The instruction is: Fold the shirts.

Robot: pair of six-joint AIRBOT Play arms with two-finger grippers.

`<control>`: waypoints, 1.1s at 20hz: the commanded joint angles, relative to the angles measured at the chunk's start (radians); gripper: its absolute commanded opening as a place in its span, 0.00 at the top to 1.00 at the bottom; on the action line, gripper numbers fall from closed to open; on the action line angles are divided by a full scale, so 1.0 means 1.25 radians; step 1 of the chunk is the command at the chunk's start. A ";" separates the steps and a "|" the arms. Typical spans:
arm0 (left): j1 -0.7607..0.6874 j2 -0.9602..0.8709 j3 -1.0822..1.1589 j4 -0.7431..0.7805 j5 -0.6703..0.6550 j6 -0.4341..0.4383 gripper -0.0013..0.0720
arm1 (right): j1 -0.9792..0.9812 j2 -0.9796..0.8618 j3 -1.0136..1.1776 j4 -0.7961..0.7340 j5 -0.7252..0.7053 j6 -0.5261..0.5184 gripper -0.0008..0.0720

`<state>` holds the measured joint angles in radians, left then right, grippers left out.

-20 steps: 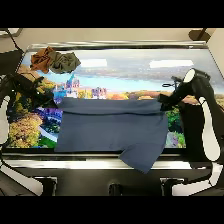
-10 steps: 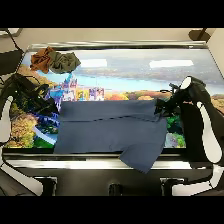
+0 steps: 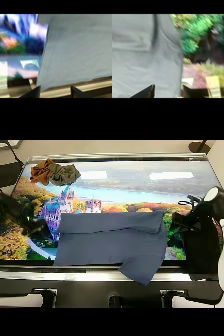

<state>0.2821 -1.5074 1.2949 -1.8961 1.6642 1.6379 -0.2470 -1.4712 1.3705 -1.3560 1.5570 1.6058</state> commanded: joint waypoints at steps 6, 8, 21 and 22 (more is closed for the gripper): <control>0.104 0.214 -0.504 0.016 -0.223 0.103 0.37 | -0.018 0.117 -0.110 -0.011 -0.015 -0.017 0.40; 0.106 0.214 -0.533 -0.007 -0.283 0.110 0.37 | -0.018 0.120 -0.110 -0.011 -0.013 -0.017 0.40; 0.107 0.201 -0.587 -0.096 -0.370 0.115 0.95 | -0.018 0.234 -0.395 0.019 -0.062 -0.057 0.28; 0.107 0.201 -0.587 -0.096 -0.371 0.115 0.95 | -0.018 0.258 -0.464 0.031 -0.087 -0.070 0.28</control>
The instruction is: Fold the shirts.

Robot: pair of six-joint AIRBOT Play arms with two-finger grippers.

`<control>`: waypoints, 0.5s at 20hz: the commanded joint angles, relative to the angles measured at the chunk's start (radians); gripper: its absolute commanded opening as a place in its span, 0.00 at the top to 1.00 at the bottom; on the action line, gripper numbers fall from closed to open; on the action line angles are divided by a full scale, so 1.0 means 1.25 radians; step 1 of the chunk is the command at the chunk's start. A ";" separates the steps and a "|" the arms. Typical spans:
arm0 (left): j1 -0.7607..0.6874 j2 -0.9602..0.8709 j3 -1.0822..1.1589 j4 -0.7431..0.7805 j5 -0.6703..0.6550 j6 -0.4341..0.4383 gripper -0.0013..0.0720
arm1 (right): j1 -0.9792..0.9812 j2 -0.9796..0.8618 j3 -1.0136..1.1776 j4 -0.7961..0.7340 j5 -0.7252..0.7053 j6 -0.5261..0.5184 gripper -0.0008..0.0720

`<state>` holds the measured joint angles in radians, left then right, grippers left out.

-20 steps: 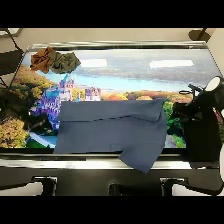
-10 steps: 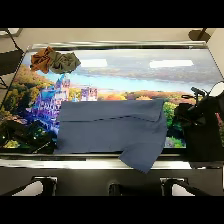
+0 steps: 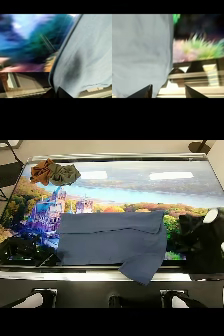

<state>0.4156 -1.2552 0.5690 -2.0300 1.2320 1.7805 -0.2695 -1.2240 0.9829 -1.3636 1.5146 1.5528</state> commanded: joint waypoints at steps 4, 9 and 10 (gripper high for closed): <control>0.001 -0.001 -0.006 0.011 -0.014 0.001 0.95 | 0.000 0.086 -0.307 0.156 -0.130 -0.085 0.31; 0.001 -0.001 -0.006 0.011 -0.001 0.001 0.95 | 0.000 0.086 -0.371 0.190 -0.207 -0.093 0.31; 0.001 -0.001 -0.006 0.011 -0.001 0.000 0.95 | 0.000 0.086 -0.374 0.186 -0.221 -0.094 0.31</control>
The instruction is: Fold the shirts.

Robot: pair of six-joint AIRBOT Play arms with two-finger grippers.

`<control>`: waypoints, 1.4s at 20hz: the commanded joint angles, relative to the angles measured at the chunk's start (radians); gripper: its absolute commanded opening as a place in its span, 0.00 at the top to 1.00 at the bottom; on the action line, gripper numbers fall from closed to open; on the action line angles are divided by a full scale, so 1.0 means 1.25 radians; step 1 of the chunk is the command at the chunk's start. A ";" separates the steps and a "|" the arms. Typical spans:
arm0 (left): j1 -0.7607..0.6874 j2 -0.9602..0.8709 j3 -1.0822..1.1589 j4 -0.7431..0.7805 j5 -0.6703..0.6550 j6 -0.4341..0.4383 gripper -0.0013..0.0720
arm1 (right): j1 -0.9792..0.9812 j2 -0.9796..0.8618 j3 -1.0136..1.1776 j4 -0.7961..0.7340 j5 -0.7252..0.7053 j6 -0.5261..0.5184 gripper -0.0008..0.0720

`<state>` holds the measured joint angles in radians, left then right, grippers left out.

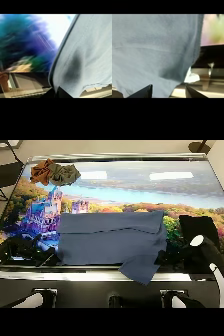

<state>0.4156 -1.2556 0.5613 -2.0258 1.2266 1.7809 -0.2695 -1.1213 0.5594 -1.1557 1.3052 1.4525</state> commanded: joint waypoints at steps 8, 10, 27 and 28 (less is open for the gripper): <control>0.000 0.000 0.047 0.007 -0.005 0.024 0.95 | 0.000 0.003 -0.029 0.059 -0.117 0.009 0.94; 0.000 0.000 0.102 0.006 0.032 0.024 0.95 | 0.000 0.005 0.007 0.077 -0.093 -0.023 0.94; -0.166 -0.436 0.806 -0.020 0.008 -0.174 0.95 | 0.094 -0.459 0.657 0.142 -0.289 0.115 0.94; -0.170 -0.449 0.807 -0.020 -0.009 -0.174 0.95 | 0.094 -0.471 0.657 0.133 -0.286 0.115 0.94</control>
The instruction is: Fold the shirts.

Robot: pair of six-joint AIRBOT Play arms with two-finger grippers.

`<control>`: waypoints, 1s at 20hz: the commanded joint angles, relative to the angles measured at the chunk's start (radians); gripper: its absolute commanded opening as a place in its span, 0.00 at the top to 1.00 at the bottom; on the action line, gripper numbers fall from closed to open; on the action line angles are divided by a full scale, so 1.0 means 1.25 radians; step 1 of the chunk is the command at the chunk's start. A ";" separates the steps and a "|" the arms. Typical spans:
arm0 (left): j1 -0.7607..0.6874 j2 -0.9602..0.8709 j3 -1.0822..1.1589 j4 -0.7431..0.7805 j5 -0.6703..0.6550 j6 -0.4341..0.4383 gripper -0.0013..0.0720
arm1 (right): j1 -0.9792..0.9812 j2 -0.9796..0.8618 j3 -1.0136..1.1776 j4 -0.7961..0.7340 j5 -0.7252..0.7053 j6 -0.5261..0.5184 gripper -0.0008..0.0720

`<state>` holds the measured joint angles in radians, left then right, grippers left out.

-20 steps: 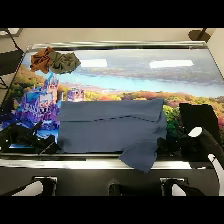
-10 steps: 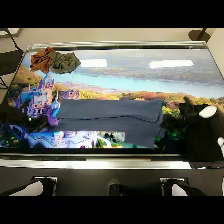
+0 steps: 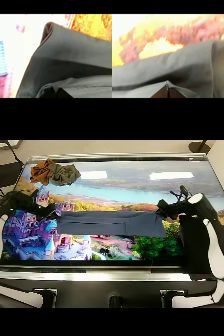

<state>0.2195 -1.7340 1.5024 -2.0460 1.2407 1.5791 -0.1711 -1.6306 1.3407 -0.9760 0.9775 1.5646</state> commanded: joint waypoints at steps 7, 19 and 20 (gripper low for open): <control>-0.017 -0.087 0.076 0.005 0.018 -0.007 0.26 | -0.029 -0.024 0.082 -0.074 0.104 -0.024 0.04; -0.048 0.213 0.079 0.005 0.027 -0.004 0.25 | -0.137 -0.212 0.095 0.045 0.360 -0.092 0.01; -0.064 0.237 0.079 0.005 0.027 -0.004 0.25 | -0.123 -0.216 0.095 0.066 0.337 -0.093 0.01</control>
<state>0.1799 -1.5272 1.6001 -2.0403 1.2728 1.5723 -0.3531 -1.8549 1.4597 -0.9550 1.4246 1.4635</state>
